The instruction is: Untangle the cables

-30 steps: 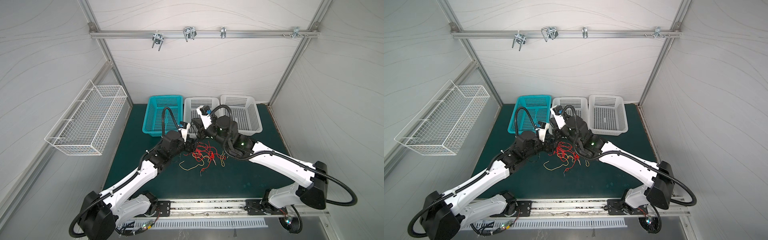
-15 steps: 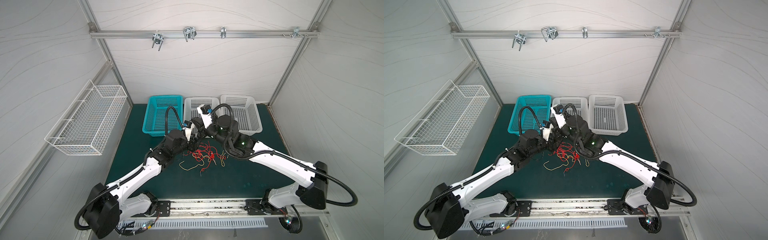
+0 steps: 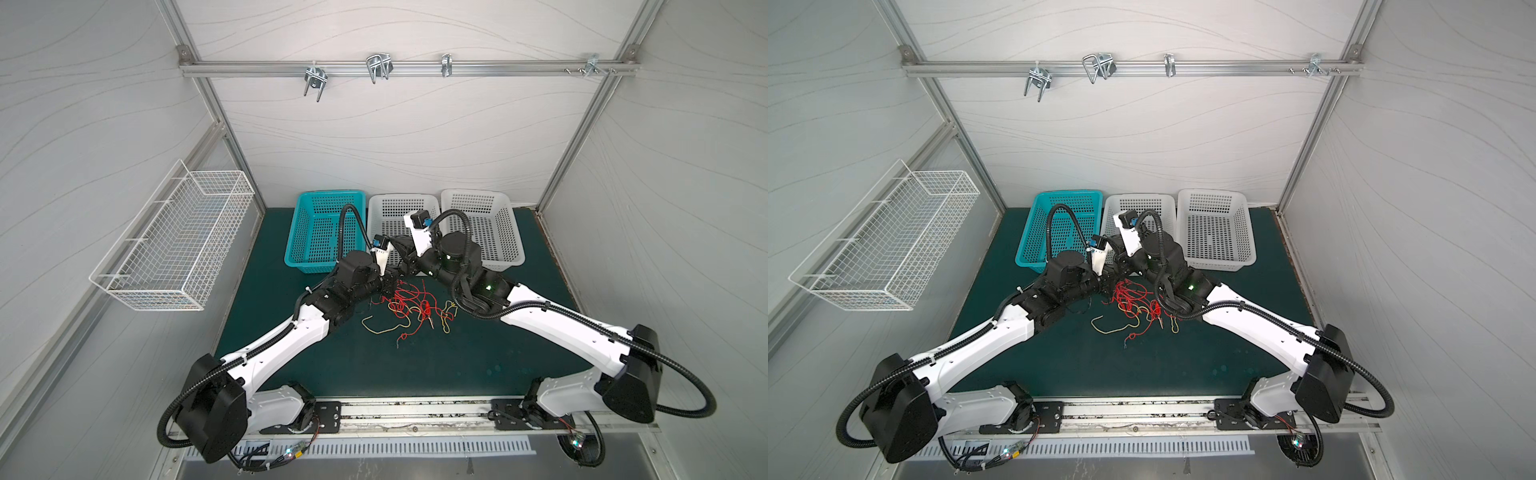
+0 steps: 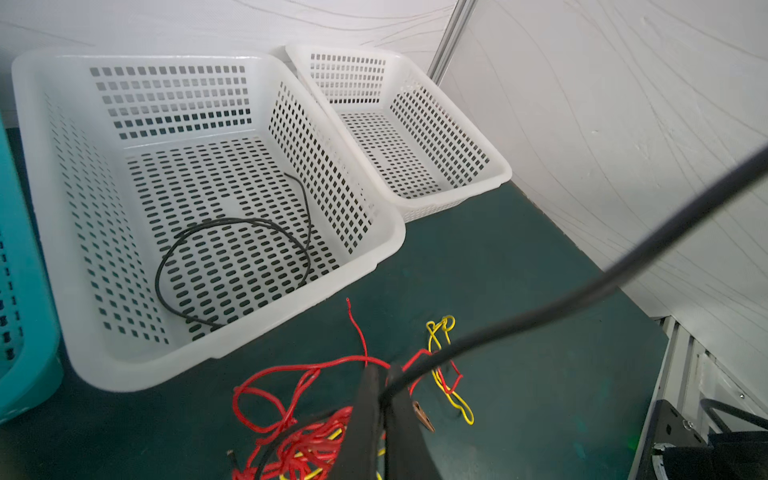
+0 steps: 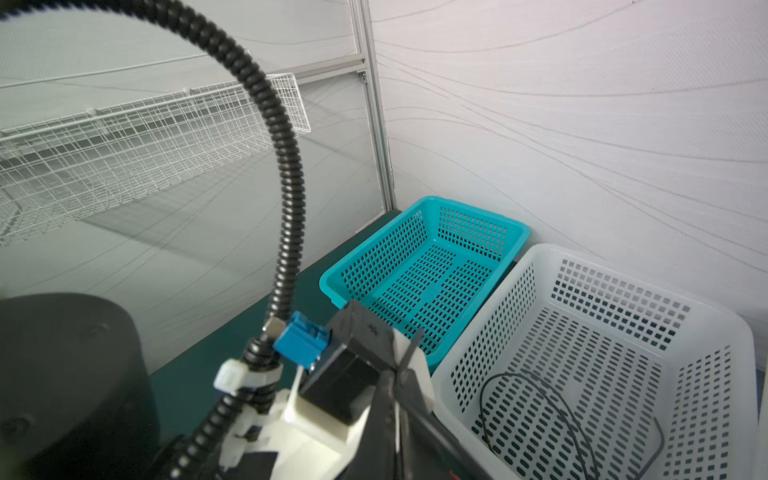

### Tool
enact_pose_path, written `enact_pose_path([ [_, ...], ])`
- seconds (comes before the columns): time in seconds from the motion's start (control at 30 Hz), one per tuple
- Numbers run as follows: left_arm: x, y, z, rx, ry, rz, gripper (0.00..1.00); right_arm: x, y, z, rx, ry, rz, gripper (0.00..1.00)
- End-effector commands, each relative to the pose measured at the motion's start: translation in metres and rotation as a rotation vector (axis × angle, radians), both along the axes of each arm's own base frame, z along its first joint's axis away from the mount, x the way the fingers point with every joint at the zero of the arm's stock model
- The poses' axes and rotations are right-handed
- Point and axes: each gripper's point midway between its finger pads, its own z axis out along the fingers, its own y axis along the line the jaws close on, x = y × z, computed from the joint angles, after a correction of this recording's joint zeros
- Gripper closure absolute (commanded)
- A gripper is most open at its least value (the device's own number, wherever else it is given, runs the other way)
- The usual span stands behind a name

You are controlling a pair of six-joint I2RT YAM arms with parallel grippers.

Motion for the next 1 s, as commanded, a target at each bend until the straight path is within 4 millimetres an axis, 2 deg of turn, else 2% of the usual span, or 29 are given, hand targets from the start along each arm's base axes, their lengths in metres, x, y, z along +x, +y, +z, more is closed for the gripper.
enact_pose_path([
  [0.0, 0.011, 0.004, 0.062, -0.091, -0.159, 0.058, 1.00, -0.013, -0.005, -0.041, -0.088, 0.070, 0.044, 1.00],
  [0.07, 0.013, 0.009, 0.062, -0.081, -0.152, 0.092, 1.00, -0.017, -0.012, -0.056, -0.116, 0.079, 0.044, 0.94],
  [0.27, 0.020, 0.022, 0.062, -0.044, -0.120, 0.173, 1.00, -0.026, -0.040, -0.114, -0.195, 0.161, 0.054, 0.66],
  [0.33, 0.021, 0.023, 0.064, -0.041, -0.114, 0.182, 1.00, -0.028, -0.049, -0.131, -0.209, 0.191, 0.053, 0.60],
  [0.47, 0.018, 0.024, 0.070, -0.045, -0.116, 0.178, 1.00, -0.024, -0.058, -0.154, -0.225, 0.219, 0.037, 0.53],
  [0.67, 0.015, 0.022, 0.069, -0.042, -0.100, 0.163, 1.00, -0.010, -0.043, -0.173, -0.251, 0.210, 0.053, 0.40],
  [0.97, 0.011, 0.023, 0.069, -0.046, -0.084, 0.158, 1.00, 0.018, -0.009, -0.196, -0.232, 0.207, 0.064, 0.42],
])
